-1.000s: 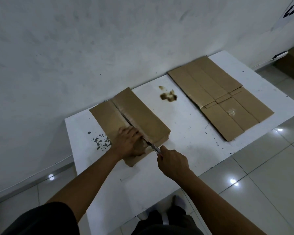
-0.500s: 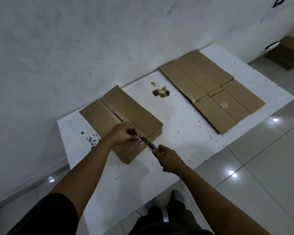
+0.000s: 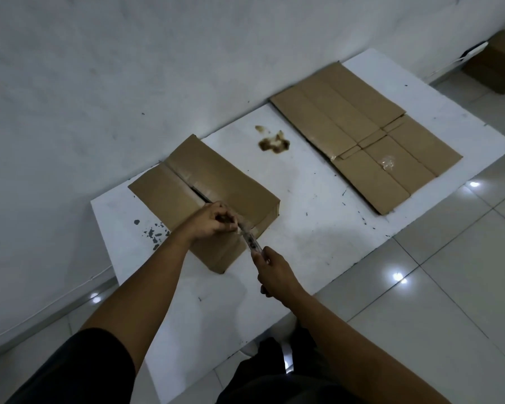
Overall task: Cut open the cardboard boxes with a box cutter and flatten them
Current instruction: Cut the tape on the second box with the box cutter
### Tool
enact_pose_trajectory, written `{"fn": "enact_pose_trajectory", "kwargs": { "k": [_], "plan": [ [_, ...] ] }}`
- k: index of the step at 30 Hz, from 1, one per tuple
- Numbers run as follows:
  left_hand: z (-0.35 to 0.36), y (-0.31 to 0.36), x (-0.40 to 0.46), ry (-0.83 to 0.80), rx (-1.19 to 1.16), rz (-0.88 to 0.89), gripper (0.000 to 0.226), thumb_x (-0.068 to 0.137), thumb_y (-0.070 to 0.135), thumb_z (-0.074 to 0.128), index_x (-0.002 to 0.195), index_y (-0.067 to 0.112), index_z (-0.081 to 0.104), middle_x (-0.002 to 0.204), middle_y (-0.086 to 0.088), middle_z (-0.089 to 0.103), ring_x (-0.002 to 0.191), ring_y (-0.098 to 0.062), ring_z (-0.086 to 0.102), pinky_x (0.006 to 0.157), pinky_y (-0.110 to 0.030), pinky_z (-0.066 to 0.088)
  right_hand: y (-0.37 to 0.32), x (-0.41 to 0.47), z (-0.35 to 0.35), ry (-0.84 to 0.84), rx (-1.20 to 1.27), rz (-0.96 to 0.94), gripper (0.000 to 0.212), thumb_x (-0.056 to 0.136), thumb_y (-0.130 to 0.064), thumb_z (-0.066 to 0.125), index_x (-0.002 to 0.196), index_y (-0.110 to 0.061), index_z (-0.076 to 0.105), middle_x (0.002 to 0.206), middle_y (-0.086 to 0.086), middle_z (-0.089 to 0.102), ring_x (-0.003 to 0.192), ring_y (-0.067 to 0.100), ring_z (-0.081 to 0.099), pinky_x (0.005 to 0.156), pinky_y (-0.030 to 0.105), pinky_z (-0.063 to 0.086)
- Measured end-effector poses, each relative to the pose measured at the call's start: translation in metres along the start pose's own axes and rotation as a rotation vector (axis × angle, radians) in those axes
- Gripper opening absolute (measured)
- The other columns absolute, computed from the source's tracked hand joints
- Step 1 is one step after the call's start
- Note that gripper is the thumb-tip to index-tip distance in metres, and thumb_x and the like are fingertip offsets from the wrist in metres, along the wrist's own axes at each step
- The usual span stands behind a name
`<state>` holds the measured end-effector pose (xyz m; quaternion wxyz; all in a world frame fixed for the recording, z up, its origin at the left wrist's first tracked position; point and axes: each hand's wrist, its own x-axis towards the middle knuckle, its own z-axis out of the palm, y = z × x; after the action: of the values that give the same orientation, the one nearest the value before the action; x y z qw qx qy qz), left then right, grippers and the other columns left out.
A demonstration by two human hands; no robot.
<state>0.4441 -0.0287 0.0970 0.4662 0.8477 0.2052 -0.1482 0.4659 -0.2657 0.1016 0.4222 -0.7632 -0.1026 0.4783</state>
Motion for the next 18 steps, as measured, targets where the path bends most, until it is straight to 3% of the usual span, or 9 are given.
{"fn": "enact_pose_trajectory", "kwargs": {
  "k": [5,10,14,18],
  "plan": [
    [-0.0017,0.0004,0.0014,-0.019,-0.026,0.007,0.005,0.085,0.025,0.077,0.085,0.028,0.073,0.109,0.003,0.058,0.108,-0.012,0.057,0.096,-0.036,0.044,0.0065,0.0005,0.001,0.01,0.096,-0.002,0.036,0.103,-0.047,0.043,0.088,-0.014,0.044,0.067,0.007,0.051,0.044,0.016,0.05,0.047,0.027,0.043],
    [-0.001,-0.0052,0.0028,-0.016,-0.047,-0.012,0.007,0.084,0.03,0.076,0.089,0.027,0.074,0.11,0.004,0.058,0.11,-0.014,0.057,0.099,-0.04,0.045,0.0075,-0.0013,0.0075,0.0,0.128,0.007,0.034,0.103,-0.048,0.042,0.089,-0.017,0.045,0.07,0.008,0.053,0.046,0.015,0.05,0.048,0.027,0.044],
    [0.0007,-0.003,0.0023,-0.009,-0.072,-0.027,0.011,0.087,0.024,0.074,0.094,0.016,0.072,0.111,0.001,0.058,0.106,-0.01,0.055,0.092,-0.033,0.042,0.0123,-0.0066,0.0087,-0.006,0.126,0.012,0.033,0.103,-0.048,0.042,0.09,-0.018,0.046,0.072,0.008,0.055,0.05,0.017,0.053,0.049,0.027,0.046],
    [-0.0001,-0.0051,0.0023,0.0,-0.094,-0.031,0.007,0.086,0.024,0.075,0.091,0.02,0.072,0.111,0.001,0.06,0.11,-0.015,0.056,0.092,-0.033,0.043,0.0063,-0.0023,0.0087,-0.003,0.149,0.007,0.031,0.103,-0.049,0.041,0.087,-0.022,0.046,0.074,0.009,0.055,0.051,0.016,0.053,0.048,0.026,0.045]
  ]
}}
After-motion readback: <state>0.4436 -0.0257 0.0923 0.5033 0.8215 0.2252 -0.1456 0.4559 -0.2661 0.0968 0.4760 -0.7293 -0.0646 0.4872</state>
